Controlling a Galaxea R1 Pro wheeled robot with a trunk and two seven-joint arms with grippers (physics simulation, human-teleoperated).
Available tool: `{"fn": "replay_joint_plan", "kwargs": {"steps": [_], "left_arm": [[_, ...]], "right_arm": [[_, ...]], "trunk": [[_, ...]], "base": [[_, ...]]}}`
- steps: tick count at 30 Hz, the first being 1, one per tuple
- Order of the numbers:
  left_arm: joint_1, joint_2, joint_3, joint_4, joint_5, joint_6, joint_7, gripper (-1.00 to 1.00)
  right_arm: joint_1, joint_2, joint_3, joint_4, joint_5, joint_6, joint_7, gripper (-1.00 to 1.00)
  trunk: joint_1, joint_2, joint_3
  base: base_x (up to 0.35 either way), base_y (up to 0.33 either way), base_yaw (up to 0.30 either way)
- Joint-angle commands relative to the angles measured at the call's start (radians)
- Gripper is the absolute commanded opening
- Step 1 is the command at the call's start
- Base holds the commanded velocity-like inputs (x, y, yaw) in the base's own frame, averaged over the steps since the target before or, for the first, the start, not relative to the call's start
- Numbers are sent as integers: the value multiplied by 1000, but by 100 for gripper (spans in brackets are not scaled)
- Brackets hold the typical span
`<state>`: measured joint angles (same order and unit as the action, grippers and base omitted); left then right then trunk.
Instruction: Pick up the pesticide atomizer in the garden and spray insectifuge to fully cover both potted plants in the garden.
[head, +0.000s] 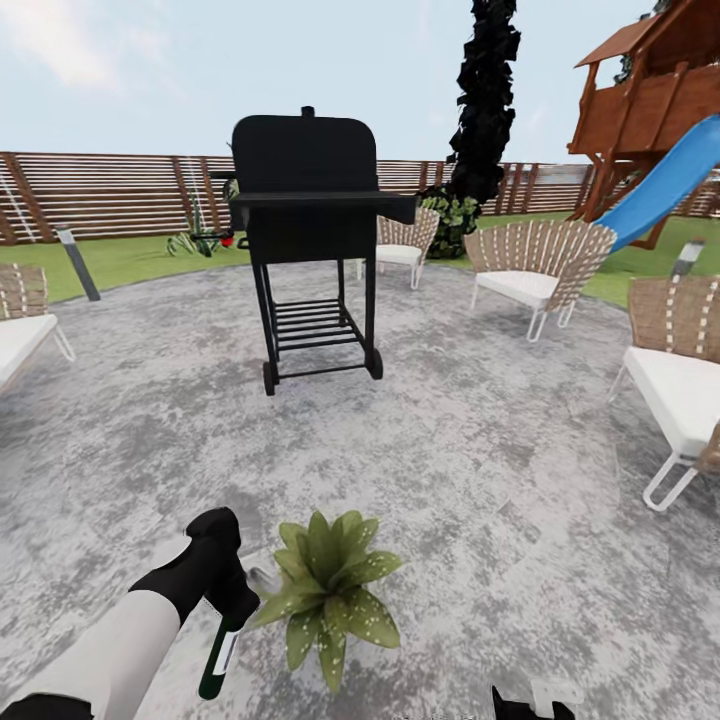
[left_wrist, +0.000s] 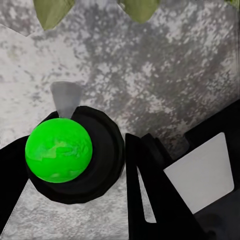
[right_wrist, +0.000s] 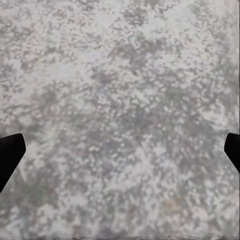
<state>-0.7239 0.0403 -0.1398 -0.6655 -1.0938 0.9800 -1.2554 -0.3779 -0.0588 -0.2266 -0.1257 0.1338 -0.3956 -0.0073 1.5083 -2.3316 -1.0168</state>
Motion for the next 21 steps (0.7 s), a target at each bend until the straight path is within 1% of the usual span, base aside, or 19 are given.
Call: {"fn": "replay_joint_plan", "kwargs": {"steps": [1,6,11,14,18,21], "left_arm": [[0,1,-4,-2,-7,8,-10,-100],[0,0,-5,-2,-8,8,-9,-100],[0,0,-2,-1,-8,8,-9,-100],[0,-1,-6,-1,-9,8,-9,-100],[3,11,-5,2,-9,7,-10,-100],[3,14,-5,3,-9,7,-10,-100]], "right_arm": [[-1,0,-8,1,10,-3,-1,100],[-1,0,-7,2,10,-4,-1,100],[-1,0,-7,2,10,-3,-2,100],[-1,-1,-8,3,12,-4,-2,100],[-1,-1,-8,3,12,-5,-2,100],[-1,-1,-8,2,11,-4,-2,100]], "trunk": [[0,0,-1],[0,0,-1],[0,0,-1],[0,0,-1],[0,0,-1],[0,0,-1]], "base": [[-109,23,-299],[-218,188,-299],[31,300,-267],[48,167,-32],[5,21,-3],[0,1,0]]}}
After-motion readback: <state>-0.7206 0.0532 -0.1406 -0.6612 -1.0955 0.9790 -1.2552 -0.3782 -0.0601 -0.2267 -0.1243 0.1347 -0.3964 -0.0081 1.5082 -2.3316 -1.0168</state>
